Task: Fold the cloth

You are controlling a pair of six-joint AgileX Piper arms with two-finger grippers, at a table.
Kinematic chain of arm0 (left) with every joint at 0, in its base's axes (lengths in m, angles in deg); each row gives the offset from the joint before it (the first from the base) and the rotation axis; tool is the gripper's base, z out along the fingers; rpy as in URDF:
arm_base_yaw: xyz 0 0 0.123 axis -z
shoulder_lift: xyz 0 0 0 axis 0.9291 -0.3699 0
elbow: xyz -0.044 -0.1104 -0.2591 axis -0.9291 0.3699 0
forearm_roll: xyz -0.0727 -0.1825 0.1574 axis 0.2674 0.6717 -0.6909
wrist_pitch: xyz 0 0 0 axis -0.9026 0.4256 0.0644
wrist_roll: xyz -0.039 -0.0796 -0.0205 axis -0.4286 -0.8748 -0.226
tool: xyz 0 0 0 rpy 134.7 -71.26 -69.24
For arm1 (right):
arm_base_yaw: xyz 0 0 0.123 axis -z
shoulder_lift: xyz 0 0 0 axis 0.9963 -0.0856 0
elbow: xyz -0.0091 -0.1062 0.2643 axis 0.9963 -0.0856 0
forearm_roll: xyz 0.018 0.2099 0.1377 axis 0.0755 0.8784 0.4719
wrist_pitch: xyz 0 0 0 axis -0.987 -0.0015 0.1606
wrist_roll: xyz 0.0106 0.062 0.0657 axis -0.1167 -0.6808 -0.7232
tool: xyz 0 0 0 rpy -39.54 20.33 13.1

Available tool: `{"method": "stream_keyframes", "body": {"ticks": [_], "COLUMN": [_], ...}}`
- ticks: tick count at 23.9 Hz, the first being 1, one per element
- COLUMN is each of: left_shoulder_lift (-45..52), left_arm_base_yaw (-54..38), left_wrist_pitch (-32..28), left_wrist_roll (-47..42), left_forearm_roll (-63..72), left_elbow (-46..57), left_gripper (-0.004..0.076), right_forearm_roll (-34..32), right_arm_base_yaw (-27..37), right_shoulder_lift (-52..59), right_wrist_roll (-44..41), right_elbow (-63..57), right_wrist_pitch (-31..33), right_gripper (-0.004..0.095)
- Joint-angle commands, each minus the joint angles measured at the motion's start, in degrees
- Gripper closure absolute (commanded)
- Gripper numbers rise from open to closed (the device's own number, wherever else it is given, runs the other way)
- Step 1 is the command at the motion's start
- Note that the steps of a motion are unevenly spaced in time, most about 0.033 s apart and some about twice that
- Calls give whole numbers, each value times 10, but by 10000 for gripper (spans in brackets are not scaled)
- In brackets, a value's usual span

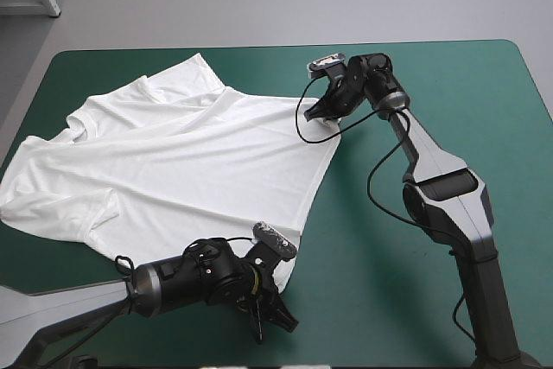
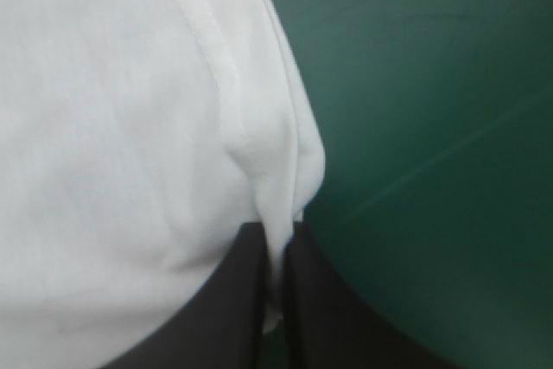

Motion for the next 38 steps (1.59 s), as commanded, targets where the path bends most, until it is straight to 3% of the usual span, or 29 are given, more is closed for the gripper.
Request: {"method": "stream_keyframes", "body": {"ticks": [1, 7, 11, 14, 16, 21, 24, 29, 32, 38], "left_shoulder_lift": [15, 30, 59, 89, 107, 116, 116, 116, 116, 116], "left_arm_base_yaw": [3, 3, 3, 3, 3, 3, 3, 3, 3, 3], "left_wrist_pitch": [-17, -20, 11, 68, 165, 338, 336, 322, 258, 158], "left_wrist_roll": [-3, -4, -21, -35, -40, 12, 59, 135, 158, 187], "left_forearm_roll": [-5, -36, -84, -144, -224, -385, -448, -536, -582, -587], "left_elbow": [-15, -23, -65, -136, -229, -451, -570, -753, -824, -883], "left_gripper": [704, 704, 704, 704, 704, 704, 704, 704, 704, 704], "right_forearm_roll": [-11, -37, -38, -35, -35, -35, -26, 48, 66, 68], "right_arm_base_yaw": [0, 0, 0, 0, 0, 0, 0, 0, 0, 0], "right_shoulder_lift": [66, 123, 143, 164, 186, 253, 312, 438, 499, 555], "right_wrist_roll": [-5, -6, -7, -9, -9, -9, -9, 13, 28, 48], "right_elbow": [36, 64, 81, 81, 81, 81, 81, 81, 81, 81], "right_wrist_pitch": [7, 4, 2, 0, -4, -21, -44, -176, -228, -242], "right_gripper": [925, 925, 925, 925, 925, 925, 925, 925, 925, 925]}}
